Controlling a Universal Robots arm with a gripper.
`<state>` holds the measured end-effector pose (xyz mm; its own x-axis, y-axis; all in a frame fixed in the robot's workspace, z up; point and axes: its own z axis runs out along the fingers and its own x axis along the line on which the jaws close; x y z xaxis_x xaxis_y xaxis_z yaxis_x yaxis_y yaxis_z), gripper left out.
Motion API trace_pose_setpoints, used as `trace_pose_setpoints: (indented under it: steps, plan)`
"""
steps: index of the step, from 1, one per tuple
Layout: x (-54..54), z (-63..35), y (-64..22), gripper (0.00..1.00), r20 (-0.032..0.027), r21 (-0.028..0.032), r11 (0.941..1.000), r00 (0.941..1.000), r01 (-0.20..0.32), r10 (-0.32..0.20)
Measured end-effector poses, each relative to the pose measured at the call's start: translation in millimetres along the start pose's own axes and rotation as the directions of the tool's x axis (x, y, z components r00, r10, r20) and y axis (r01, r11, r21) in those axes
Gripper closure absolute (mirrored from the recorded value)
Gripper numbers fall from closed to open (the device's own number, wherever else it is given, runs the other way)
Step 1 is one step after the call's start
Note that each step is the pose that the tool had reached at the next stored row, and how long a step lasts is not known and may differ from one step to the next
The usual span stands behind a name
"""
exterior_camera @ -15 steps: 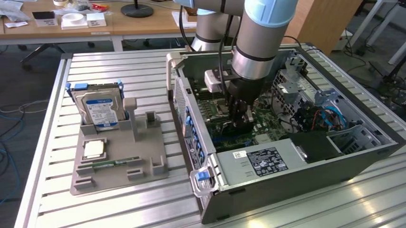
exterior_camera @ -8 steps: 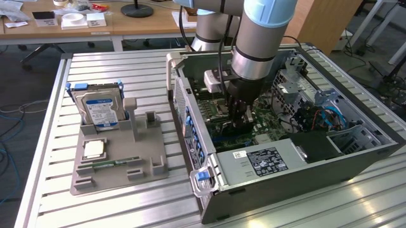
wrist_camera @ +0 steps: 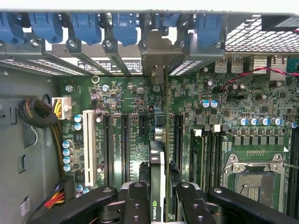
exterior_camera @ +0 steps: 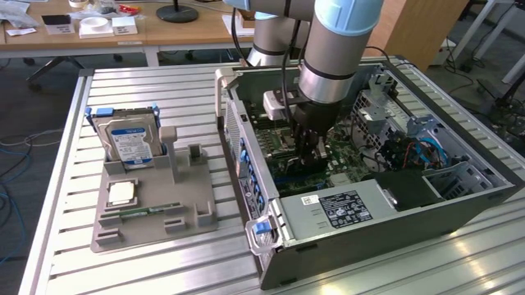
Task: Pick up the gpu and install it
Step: 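Insert the gpu into the slot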
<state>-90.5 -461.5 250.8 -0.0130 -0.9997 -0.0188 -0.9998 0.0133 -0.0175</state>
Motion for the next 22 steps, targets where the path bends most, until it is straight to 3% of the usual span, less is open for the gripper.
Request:
trace_pose_setpoints:
  steps: [22]
  plan:
    - [-0.4,2.0,3.2,0.74,0.0,0.0,1.0,1.0,0.0,0.0]
